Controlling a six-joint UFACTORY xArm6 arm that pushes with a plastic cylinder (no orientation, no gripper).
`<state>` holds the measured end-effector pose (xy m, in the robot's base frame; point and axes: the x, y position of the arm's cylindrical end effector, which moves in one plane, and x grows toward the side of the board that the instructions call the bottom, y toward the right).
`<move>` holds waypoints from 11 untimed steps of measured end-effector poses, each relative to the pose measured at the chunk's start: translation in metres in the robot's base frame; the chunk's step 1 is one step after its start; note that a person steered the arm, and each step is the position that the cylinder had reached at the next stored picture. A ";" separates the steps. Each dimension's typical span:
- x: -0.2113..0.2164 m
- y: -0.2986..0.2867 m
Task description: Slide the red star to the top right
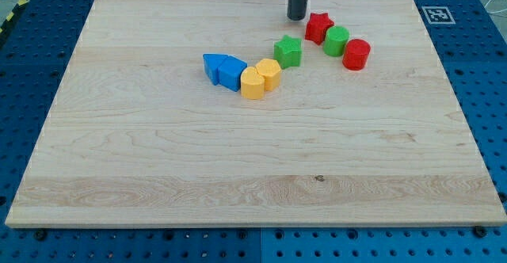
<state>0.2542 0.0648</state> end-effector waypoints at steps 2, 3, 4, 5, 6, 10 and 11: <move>0.009 -0.005; 0.026 -0.010; 0.042 -0.014; 0.054 0.006; 0.049 0.040; 0.010 0.130; 0.002 0.145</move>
